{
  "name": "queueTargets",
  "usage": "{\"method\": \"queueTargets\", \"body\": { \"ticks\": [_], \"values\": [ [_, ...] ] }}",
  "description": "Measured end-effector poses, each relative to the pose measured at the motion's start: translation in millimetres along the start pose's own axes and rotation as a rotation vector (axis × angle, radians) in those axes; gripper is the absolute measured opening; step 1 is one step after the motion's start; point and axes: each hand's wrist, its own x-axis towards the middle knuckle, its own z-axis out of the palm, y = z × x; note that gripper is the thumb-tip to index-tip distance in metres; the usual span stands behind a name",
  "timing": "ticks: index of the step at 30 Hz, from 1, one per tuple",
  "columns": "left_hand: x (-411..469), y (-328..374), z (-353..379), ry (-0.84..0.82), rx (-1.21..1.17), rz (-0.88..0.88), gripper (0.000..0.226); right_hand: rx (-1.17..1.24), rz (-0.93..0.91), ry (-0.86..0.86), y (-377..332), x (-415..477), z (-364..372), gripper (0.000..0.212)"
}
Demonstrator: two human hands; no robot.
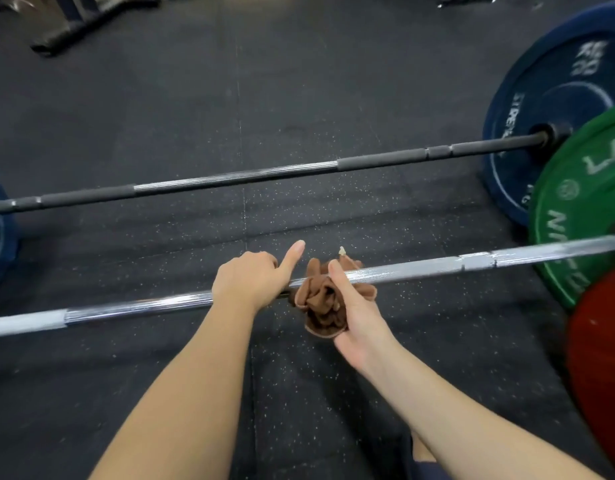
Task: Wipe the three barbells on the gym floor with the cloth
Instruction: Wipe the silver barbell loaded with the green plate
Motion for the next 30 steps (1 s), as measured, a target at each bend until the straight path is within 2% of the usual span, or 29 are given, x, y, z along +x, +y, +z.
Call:
{"method": "queueTargets", "body": {
  "ticks": [2, 3, 8, 9, 12, 13, 15, 17, 21, 26, 28, 30],
  "values": [
    [0.0, -0.2, -0.5, -0.006, -0.001, -0.007, 0.097, -0.004, -0.026, -0.016, -14.7, -0.4, -5.3, 0.028],
    [0.5, -0.3, -0.2, -0.007, -0.004, -0.005, 0.097, 0.018, -0.036, -0.010, -23.0, 0.8, -10.6, 0.027],
    [1.6, -0.9, 0.4, -0.006, -0.023, 0.005, 0.092, 0.006, -0.078, 0.072, -55.2, 11.8, -40.0, 0.054],
    [1.6, -0.7, 0.6, -0.005, -0.021, 0.009, 0.091, -0.011, -0.077, 0.081, -58.8, 10.3, -40.4, 0.049],
    [2.1, -2.2, -0.5, -0.013, -0.008, 0.005, 0.092, -0.147, -0.076, 0.141, -57.6, 0.1, -30.7, 0.014],
    [2.4, -2.1, -1.4, -0.018, -0.008, 0.002, 0.092, -0.165, -0.078, 0.160, -52.1, -4.4, -25.6, 0.014],
    [2.7, -1.6, -3.0, -0.026, -0.007, -0.005, 0.092, -0.192, -0.058, 0.144, -35.2, -8.3, -19.7, 0.045],
    [2.6, 0.2, -3.2, -0.029, -0.004, -0.011, 0.092, -0.207, -0.049, 0.093, -19.9, -9.3, -17.8, 0.060],
    [2.5, 0.6, 0.2, -0.012, -0.004, -0.024, 0.091, -0.191, -0.056, 0.144, -33.9, -4.1, -25.0, 0.057],
    [-0.8, 2.0, -2.6, 0.002, -0.019, -0.035, 0.092, -0.172, -0.118, 0.229, -62.9, -2.7, -40.7, 0.027],
    [-1.6, 2.7, -3.1, 0.004, -0.028, -0.036, 0.091, -0.180, -0.169, 0.213, -56.8, -4.4, -39.6, 0.034],
    [-1.4, 2.4, -2.8, -0.002, -0.043, -0.044, 0.090, -0.212, -0.172, 0.182, -47.9, -3.7, -40.0, 0.057]
  ]
}}
